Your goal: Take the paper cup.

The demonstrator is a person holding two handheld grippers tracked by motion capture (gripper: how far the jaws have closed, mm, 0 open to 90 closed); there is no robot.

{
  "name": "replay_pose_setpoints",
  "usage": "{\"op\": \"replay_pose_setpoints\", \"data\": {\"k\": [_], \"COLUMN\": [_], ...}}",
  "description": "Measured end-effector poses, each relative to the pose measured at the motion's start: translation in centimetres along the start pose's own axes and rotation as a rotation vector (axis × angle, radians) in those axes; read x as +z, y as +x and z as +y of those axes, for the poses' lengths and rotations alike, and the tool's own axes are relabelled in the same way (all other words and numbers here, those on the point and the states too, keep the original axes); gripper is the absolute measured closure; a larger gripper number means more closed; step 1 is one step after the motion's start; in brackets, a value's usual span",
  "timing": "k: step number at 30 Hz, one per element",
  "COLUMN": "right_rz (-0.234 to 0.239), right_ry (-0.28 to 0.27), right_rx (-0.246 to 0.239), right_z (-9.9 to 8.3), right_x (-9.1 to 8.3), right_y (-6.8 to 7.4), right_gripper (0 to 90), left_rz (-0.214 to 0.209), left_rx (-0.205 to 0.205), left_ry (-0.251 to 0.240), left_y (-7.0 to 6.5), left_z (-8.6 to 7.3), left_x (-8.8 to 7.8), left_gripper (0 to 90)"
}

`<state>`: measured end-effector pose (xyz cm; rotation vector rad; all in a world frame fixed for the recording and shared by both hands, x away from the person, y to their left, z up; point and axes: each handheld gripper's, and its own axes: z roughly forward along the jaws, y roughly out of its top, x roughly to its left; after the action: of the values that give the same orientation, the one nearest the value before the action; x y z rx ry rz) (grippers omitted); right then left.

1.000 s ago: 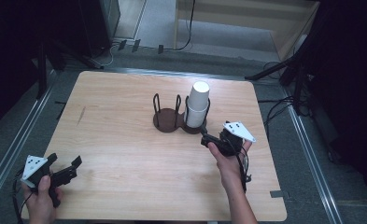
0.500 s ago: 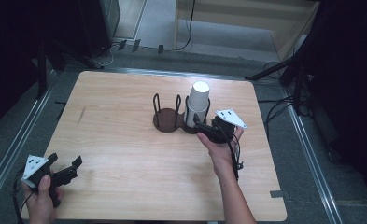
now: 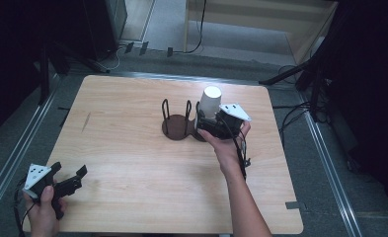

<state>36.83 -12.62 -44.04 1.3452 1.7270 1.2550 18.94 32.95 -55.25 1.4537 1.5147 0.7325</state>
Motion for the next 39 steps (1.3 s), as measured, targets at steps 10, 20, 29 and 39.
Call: {"op": "replay_pose_setpoints", "data": {"k": [10,20,29,39], "right_rz": [-0.027,-0.052,-0.04,-0.051], "right_ry": [0.01,0.017,0.002,-0.017], "right_rx": [-0.018,-0.011,-0.002,-0.037], "right_z": [0.9,1.2,1.2,1.3], "right_x": [1.7,3.2,3.8,3.6], "right_y": [0.4,0.4,-0.1,0.1], "right_gripper": [9.1,12.8,24.2,26.9], "left_rz": [-0.004,-0.007,-0.012,-0.013], "left_rx": [0.0,0.001,0.0,-0.008], "left_ry": [0.002,0.001,0.002,0.001], "left_y": [0.1,0.1,0.1,0.2], "left_z": [0.0,0.0,0.0,0.1], "left_x": [0.0,0.0,0.0,0.1], "left_gripper": [7.9,7.9,7.9,7.9]}}
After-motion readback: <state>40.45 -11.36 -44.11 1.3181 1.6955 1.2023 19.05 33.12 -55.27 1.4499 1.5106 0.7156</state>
